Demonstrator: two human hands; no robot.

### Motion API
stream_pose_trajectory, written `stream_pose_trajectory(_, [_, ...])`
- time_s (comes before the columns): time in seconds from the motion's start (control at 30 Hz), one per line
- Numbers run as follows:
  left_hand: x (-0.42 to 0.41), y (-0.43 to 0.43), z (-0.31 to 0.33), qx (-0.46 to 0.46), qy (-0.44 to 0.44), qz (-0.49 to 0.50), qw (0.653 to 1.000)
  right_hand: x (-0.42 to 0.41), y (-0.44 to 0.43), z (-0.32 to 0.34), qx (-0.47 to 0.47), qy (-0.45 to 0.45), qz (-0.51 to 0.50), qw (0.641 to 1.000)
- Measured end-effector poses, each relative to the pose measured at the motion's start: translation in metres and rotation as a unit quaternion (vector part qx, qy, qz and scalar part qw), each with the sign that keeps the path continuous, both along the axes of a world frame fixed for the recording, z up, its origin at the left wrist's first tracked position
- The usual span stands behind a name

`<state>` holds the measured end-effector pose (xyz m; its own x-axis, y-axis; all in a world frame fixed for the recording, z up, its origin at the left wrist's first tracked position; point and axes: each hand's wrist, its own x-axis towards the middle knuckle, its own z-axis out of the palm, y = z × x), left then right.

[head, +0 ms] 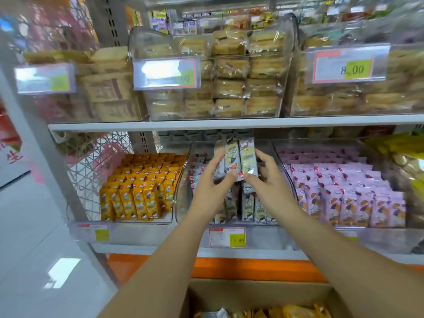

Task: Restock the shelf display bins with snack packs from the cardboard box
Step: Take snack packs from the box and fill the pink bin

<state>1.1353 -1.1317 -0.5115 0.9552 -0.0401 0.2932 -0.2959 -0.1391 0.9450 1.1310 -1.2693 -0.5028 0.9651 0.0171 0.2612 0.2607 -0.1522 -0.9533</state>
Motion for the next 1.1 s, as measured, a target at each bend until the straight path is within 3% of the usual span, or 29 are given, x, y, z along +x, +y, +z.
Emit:
stream_pose_trajectory(0.2, [0.049, -0.001, 0.007, 0.029, 0.005, 0.008, 1.000, 0.049, 0.004, -0.002, -0.013, 0.013, -0.034, 0.999])
stream_pose_trajectory(0.43, [0.082, -0.003, 0.007, 0.105, 0.010, 0.034, 0.994, 0.079, -0.004, 0.001, -0.164, -0.039, -0.084, 0.982])
stream_pose_trajectory(0.53, [0.092, -0.005, 0.004, 0.082, 0.020, 0.062, 0.995, 0.084, -0.009, 0.003, -0.187, -0.041, -0.117, 0.975])
stream_pose_trajectory(0.83, [0.062, -0.003, 0.019, -0.016, -0.034, 0.150, 0.988, 0.048, -0.022, 0.013, -0.111, -0.052, -0.110, 0.986])
stream_pose_trajectory(1.0, [0.031, 0.004, 0.012, -0.030, 0.012, 0.123, 0.992, 0.019, -0.030, 0.019, -0.064, -0.062, -0.107, 0.990])
stream_pose_trajectory(1.1, [0.011, 0.011, 0.011, -0.092, 0.044, 0.051, 0.993, 0.006, -0.034, 0.025, -0.024, -0.061, -0.098, 0.993])
